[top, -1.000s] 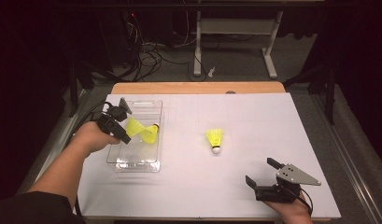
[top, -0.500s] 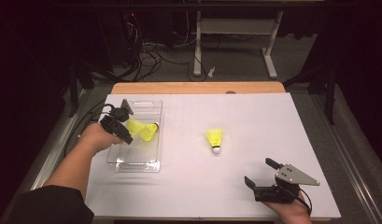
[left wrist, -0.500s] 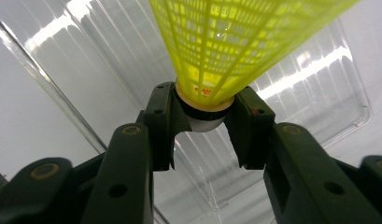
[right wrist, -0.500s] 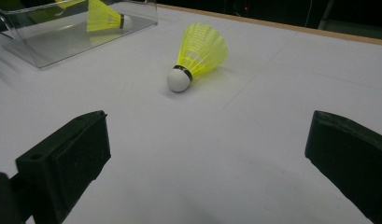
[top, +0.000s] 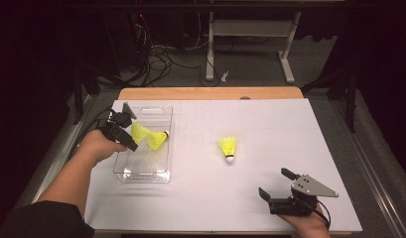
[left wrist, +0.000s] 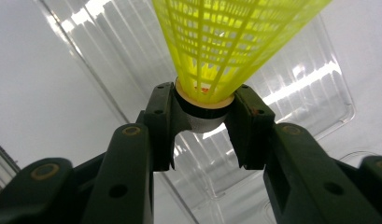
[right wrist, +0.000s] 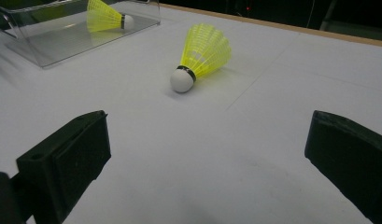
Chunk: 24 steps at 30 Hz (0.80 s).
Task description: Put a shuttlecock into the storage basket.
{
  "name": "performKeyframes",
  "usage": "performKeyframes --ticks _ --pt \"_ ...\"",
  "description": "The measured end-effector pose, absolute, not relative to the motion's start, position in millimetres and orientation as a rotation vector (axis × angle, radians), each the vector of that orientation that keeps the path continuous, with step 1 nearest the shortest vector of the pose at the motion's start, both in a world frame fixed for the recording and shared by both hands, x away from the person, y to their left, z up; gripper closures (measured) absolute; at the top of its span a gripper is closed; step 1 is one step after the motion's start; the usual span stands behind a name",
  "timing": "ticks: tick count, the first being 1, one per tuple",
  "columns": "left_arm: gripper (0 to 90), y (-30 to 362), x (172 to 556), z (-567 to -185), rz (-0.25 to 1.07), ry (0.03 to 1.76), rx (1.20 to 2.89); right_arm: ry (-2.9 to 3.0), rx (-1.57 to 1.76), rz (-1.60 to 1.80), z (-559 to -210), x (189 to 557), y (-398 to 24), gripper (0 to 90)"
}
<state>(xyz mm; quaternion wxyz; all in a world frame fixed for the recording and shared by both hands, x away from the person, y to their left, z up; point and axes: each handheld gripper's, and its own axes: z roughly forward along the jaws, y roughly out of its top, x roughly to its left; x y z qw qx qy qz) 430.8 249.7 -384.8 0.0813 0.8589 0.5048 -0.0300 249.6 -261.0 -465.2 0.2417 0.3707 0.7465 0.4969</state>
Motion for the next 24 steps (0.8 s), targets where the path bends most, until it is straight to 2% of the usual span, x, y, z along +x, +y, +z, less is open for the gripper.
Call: performKeyframes --ticks 24 --pt "63.7 243 440 -401 -0.114 1.547 2.613 2.047 1.015 1.361 -466 250 -262 1.4"
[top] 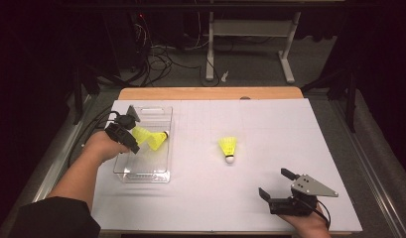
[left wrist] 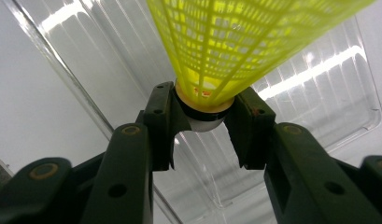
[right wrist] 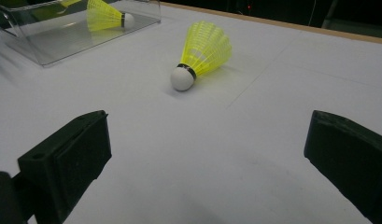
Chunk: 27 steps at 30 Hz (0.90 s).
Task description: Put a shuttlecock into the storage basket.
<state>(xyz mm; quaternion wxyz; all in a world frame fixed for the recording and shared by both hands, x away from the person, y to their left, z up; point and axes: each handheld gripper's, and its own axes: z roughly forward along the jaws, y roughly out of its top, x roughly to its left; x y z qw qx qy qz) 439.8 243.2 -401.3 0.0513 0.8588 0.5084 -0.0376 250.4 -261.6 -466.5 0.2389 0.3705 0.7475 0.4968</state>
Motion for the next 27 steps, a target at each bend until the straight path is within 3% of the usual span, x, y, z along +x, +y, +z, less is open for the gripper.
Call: performKeyframes --ticks 20,27 --pt "62.9 238.4 437.8 -401.2 -0.117 1.516 2.636 2.053 1.018 1.362 -466.9 250.7 -260.9 1.8" --pt "53.4 238.8 435.9 -398.5 -0.112 1.479 2.628 2.052 1.019 1.364 -466.6 250.6 -261.3 1.8"
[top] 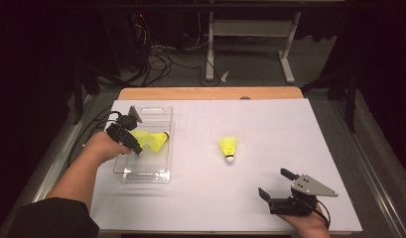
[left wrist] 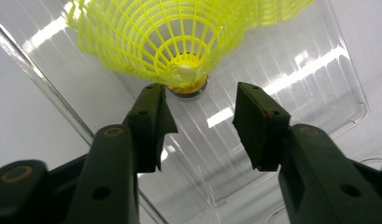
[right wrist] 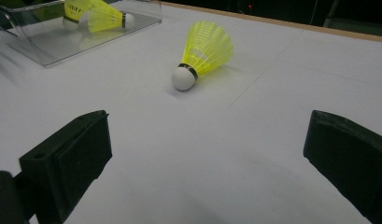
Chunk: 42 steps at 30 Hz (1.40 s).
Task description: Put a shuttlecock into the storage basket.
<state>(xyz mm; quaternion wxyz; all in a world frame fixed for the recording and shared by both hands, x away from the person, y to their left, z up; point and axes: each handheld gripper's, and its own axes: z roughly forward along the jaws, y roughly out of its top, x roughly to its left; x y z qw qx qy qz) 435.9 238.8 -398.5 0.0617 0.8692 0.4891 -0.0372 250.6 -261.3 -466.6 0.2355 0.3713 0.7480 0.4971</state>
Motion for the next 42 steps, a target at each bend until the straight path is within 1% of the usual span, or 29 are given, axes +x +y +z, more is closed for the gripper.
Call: performKeyframes --ticks 4,12,18,26,33,42 --pt "47.6 239 435 -397 -0.102 1.479 2.619 2.052 1.016 1.365 -466 251 -261 1.8" --pt "43.7 241 431 -391 -0.095 1.472 2.599 2.051 1.017 1.366 -466 250 -260 1.8" --pt "37.6 239 428 -387 -0.096 1.465 2.600 2.050 1.012 1.365 -465 250 -260 1.8" --pt "35.0 236 423 -383 -0.119 1.439 2.600 2.051 1.009 1.362 -465 250 -260 1.8" --pt "30.8 233 420 -381 -0.125 1.450 2.614 2.051 1.007 1.361 -465 250 -260 1.8" --pt "26.3 226 413 -376 -0.150 1.422 2.632 2.053 1.006 1.357 -465 250 -260 1.8"
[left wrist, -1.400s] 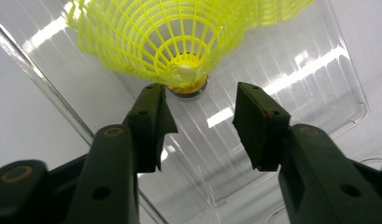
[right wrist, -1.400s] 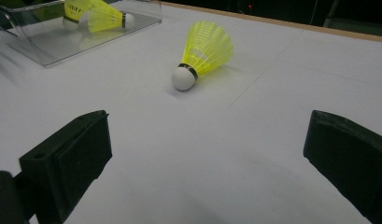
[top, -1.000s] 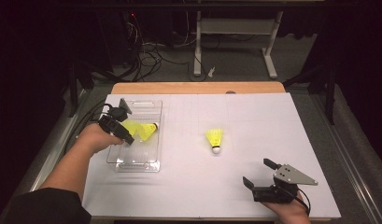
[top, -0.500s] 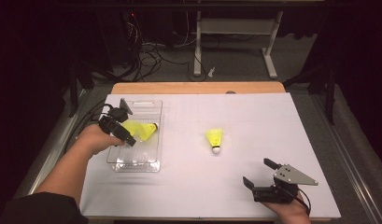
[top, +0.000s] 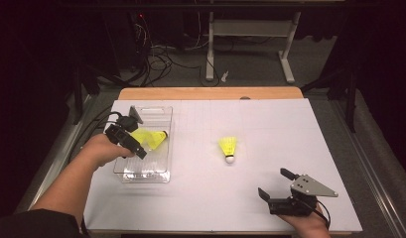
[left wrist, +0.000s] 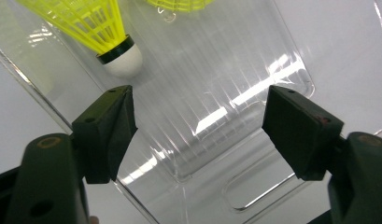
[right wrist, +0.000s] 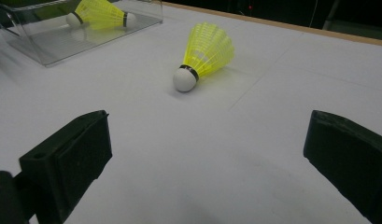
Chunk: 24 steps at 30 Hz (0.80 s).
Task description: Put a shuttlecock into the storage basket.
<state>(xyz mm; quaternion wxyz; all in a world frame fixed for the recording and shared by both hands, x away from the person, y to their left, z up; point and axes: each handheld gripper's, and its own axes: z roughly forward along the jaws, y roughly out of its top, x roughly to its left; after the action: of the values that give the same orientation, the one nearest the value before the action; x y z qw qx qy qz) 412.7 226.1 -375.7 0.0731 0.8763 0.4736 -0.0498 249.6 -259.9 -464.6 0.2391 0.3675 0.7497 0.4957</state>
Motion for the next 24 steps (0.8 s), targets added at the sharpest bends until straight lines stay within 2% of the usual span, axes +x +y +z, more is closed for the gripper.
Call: performKeyframes --ticks 14,19,24 --pt "10.6 210 400 -369 -0.117 1.373 2.673 2.051 1.008 1.343 -464 250 -261 1.6" --pt "2.2 205 397 -367 -0.129 1.358 2.684 2.053 1.006 1.339 -465 250 -260 1.5" --pt "0.6 199 394 -363 -0.126 1.330 2.698 2.048 1.011 1.339 -465 250 -261 1.1"
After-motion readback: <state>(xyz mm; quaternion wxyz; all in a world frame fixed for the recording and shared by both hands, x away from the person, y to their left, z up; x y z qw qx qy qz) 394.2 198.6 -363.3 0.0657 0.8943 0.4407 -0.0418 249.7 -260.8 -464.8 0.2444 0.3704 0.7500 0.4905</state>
